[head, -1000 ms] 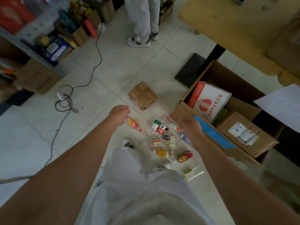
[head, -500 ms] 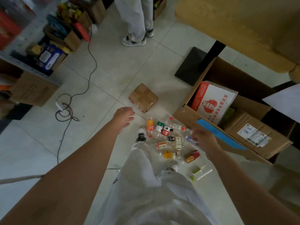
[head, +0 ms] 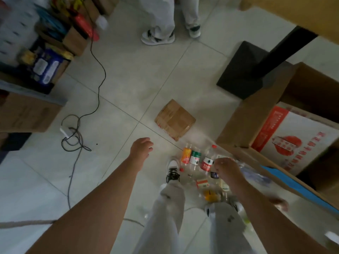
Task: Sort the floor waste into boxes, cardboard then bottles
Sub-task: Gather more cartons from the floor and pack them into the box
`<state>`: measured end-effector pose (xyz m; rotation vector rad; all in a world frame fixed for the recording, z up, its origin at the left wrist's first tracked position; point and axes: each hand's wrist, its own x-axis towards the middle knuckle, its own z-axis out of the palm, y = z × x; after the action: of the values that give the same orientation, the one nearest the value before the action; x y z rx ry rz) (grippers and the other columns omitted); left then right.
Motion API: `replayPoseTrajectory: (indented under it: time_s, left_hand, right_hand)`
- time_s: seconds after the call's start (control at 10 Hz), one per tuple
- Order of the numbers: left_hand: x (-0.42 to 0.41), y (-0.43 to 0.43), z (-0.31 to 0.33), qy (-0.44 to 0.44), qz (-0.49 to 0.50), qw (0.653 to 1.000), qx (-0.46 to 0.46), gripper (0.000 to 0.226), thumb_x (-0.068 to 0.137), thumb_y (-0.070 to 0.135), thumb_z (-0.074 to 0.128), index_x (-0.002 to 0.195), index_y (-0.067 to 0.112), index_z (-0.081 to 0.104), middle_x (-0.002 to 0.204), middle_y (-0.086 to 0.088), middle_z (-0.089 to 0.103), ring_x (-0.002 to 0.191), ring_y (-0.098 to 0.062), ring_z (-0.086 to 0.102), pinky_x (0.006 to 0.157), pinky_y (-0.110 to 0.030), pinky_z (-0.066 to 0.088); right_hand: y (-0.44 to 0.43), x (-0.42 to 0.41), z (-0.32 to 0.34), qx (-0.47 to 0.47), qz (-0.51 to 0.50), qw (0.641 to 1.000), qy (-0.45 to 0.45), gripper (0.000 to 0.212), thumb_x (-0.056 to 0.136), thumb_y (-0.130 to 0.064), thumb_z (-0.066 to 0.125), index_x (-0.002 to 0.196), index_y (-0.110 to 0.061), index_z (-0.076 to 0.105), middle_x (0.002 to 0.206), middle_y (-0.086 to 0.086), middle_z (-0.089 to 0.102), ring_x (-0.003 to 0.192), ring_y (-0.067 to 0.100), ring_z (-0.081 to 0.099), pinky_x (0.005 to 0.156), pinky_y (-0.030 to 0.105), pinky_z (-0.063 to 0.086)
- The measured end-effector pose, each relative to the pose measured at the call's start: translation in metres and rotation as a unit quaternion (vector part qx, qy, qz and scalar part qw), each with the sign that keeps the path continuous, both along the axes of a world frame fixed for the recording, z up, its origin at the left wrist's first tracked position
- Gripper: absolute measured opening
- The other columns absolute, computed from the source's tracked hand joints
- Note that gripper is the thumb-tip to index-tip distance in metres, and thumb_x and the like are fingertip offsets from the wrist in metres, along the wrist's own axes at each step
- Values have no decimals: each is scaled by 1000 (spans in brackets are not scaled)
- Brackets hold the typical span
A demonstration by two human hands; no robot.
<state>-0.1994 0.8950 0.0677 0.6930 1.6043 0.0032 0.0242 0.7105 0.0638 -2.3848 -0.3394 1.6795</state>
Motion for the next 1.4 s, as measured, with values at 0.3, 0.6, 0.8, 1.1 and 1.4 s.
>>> replayPoseTrajectory:
  time_s: [0.3,0.6,0.8,1.1,1.4]
  left_hand:
    - [30,18,-246,52,84,994,-36,4,95,15,56,92,16,58,79,1,52,66,-10,48,65,-24,42]
    - [59,33,-440,-14,100,992,-70,66,84,47,69,139,19,46,128,0,51,124,-23,46,98,-33,37]
    - [65,21,-442,-73,90,993,-38,73,70,43,82,131,18,51,121,-7,65,112,-30,62,97,-54,49]
    - [56,-24,-231,-108,39,992,57,58,76,28,80,127,10,60,115,-7,71,105,-27,68,89,-42,56]
    - [70,-85,27,-241,58,964,100,23,94,13,53,113,11,65,112,-8,72,99,-22,71,73,-36,60]
  right_hand:
    - [128,46,-253,109,14,986,-124,49,89,-35,63,129,-9,53,131,13,57,112,26,55,99,38,45]
    - [214,46,-427,143,117,979,-81,85,80,-49,70,147,-9,36,140,6,48,126,20,48,102,27,37]
    - [145,1,-434,185,-49,981,-20,57,72,-45,74,121,-17,63,111,3,69,100,24,67,92,45,54]
    - [63,-37,-226,228,-179,956,-34,52,82,-36,72,129,-37,51,110,-20,63,105,9,61,93,35,52]
    - [44,29,38,254,-48,964,62,102,70,-52,81,151,-29,23,144,-1,45,128,21,48,100,30,41]
